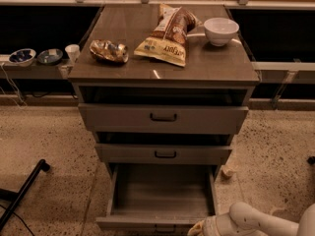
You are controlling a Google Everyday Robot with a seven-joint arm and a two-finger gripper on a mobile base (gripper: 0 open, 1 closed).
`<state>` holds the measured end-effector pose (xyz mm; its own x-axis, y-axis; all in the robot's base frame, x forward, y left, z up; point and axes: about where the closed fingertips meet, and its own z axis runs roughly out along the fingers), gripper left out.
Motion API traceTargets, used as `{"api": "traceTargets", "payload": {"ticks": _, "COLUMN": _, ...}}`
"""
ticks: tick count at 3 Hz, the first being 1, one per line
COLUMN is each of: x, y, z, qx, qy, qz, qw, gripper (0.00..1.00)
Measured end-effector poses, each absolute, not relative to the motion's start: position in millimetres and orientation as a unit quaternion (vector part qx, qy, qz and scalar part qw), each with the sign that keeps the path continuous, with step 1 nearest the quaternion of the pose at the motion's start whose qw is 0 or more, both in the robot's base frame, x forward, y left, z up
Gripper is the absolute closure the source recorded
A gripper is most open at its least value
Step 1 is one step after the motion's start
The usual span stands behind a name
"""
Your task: Close bottom drawer
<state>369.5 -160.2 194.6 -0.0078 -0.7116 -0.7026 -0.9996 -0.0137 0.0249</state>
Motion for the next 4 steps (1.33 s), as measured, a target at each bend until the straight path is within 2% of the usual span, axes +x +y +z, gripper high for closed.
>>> {"api": "traceTargets", "payload": {"ticks": 1, "x": 367.8, "y": -154.8, "z": 193.3, "qx": -0.661, "qy": 0.646, "qz": 0.274, "qw": 0.266, "gripper": 0.82}}
{"api": "traceTargets", "payload": {"ticks": 2, "x": 367.8, "y": -154.6, "z": 193.2, "qx": -0.661, "qy": 0.646, "qz": 0.274, "qw": 0.266, "gripper": 1.00}}
{"api": "traceTargets", "payload": {"ticks": 4, "x": 387.4, "y": -150.3, "z": 180.5, "qx": -0.648, "qy": 0.663, "qz": 0.252, "qw": 0.278, "gripper": 1.00}}
